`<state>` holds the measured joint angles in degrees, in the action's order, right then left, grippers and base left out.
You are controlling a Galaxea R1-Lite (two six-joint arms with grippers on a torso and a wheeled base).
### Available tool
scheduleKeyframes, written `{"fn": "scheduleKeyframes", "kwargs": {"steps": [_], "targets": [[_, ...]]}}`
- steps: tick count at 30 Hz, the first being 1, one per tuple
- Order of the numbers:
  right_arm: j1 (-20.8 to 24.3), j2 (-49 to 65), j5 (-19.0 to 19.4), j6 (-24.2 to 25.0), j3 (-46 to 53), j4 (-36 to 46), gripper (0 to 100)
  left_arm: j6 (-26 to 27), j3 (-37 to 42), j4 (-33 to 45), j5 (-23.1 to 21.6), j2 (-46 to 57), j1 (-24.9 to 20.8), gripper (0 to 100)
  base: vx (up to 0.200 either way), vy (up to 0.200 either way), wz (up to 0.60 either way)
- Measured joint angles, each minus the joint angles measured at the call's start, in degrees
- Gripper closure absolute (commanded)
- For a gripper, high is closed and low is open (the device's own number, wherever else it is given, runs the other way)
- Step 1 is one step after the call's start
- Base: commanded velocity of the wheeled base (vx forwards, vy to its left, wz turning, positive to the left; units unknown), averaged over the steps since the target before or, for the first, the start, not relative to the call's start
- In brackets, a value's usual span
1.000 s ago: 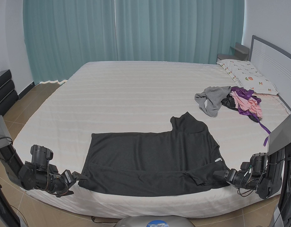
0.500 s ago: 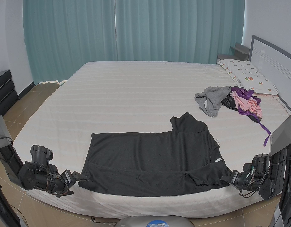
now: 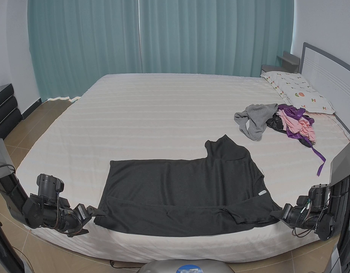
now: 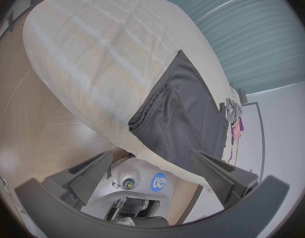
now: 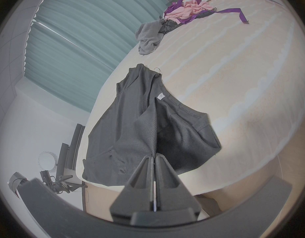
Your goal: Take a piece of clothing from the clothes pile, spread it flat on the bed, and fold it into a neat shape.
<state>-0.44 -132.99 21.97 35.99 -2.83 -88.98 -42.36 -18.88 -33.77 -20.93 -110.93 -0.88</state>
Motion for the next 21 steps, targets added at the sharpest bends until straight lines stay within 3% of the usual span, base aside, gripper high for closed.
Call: {"fn": "scheduleKeyframes", "kwargs": {"steps": [1, 13, 21], "targets": [[0.0, -0.01, -0.05, -0.16, 0.18, 0.0, 0, 0.0, -0.05, 0.0, 0.02, 0.0, 0.0, 0, 0.0, 0.0, 0.0], [-0.4, 0.24, -0.02, 0.06, -0.06, 0.02, 0, -0.22, -0.29, 0.07, 0.18, 0.18, 0.06, 0, 0.0, 0.0, 0.0], [-2.34, 3.69, 0.2, 2.06, -0.61, 0.0, 0, -0.2, -0.35, 0.13, 0.13, 0.49, 0.11, 0, 0.2, 0.0, 0.0]]}}
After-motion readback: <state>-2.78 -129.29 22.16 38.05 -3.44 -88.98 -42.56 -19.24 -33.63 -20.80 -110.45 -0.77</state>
